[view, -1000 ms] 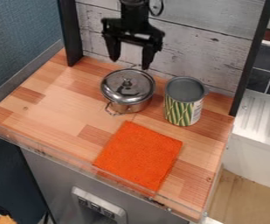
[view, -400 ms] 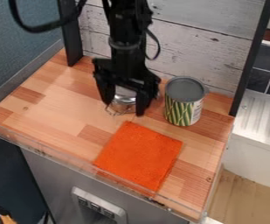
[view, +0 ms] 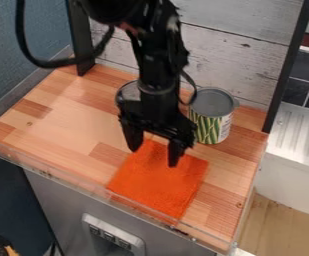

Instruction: Move the orange napkin to the lower left edge of the table

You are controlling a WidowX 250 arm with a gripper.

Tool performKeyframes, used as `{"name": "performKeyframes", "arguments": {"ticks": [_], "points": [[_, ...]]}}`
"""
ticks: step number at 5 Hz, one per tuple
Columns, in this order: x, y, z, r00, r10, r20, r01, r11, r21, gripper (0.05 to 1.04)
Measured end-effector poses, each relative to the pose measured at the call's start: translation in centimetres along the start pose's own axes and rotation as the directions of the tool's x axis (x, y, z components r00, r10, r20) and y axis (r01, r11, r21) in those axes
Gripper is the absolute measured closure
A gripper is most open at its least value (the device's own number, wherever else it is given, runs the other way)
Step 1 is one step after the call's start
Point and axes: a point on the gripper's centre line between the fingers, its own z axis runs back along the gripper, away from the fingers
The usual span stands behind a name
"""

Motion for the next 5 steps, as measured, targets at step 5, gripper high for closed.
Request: {"name": "performKeyframes", "arguments": {"ticks": [5], "points": [[-1.5, 8.8, -4.3, 0.999, 0.042, 0.026, -0.043, 0.998, 0.049, 0.083]]}}
